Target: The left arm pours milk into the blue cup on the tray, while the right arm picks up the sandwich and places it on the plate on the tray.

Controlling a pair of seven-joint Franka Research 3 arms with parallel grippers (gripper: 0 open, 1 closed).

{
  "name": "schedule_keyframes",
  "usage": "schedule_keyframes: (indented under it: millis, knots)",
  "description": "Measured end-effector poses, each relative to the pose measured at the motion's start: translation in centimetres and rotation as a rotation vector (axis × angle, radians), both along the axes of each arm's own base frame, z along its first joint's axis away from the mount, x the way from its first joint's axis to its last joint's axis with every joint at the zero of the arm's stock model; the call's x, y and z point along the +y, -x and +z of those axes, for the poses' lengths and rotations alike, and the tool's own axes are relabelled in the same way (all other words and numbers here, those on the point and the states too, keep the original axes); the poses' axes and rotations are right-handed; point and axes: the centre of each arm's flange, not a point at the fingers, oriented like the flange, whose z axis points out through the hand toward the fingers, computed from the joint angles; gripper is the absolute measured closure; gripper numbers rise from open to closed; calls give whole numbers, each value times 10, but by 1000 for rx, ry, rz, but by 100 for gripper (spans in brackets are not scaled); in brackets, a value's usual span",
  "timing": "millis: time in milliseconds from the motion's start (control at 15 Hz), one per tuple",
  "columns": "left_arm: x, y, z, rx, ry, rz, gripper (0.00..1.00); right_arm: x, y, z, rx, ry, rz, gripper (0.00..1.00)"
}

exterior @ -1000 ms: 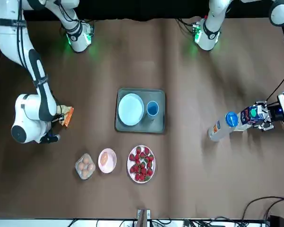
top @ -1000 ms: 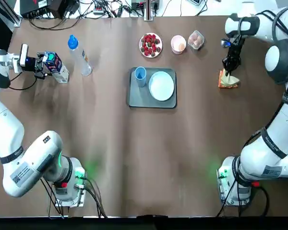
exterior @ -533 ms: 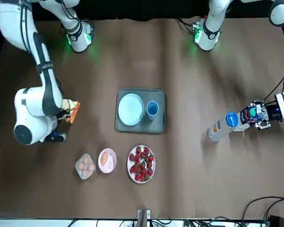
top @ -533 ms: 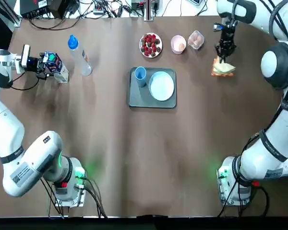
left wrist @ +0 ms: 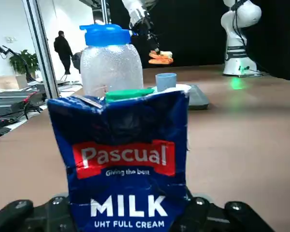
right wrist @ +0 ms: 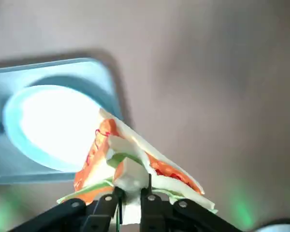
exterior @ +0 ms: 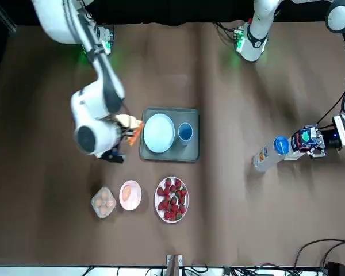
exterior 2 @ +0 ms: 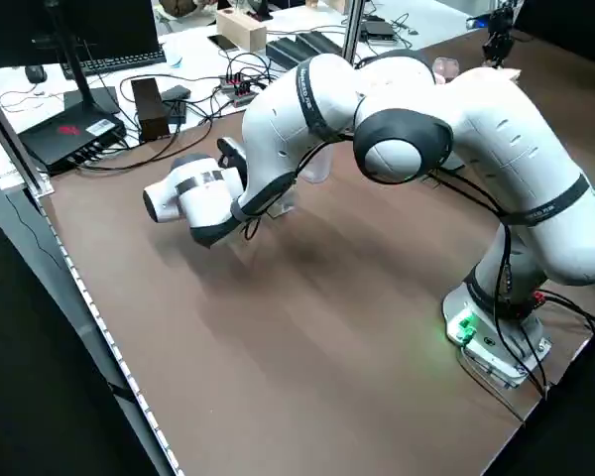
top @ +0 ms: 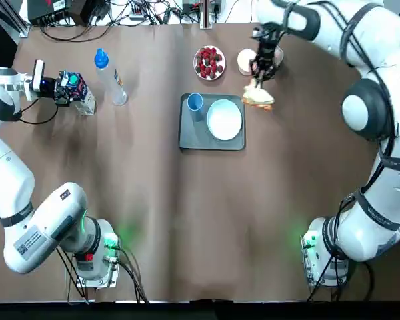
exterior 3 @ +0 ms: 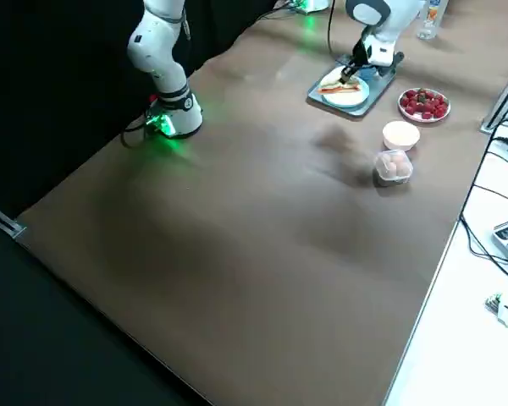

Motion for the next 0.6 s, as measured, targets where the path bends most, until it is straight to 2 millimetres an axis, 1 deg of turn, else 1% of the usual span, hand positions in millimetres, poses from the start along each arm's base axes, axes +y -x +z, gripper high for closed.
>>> schedule_keyframes:
  millis: [67, 133, 267, 333, 467, 600]
  knots:
    - [-1, -1, 1, 13, 1, 3, 34, 20, 5, -10, -20, 1, -10, 85]
    - [-2, -3, 4, 28, 1, 6, 36, 37, 8, -20, -44, 1, -21, 85]
    - [-6, -9, 11, 59, -1, 6, 39, 57, 11, -40, -84, 0, -42, 85]
    - [-10, -13, 16, 73, -2, 4, 43, 63, 10, -47, -101, -7, -48, 85]
    - [-17, -21, 32, 111, -9, 5, 46, 70, 9, -58, -120, -30, -67, 85]
    - [-25, -31, 63, 154, -23, 6, 48, 75, 10, -64, -127, -39, -73, 85]
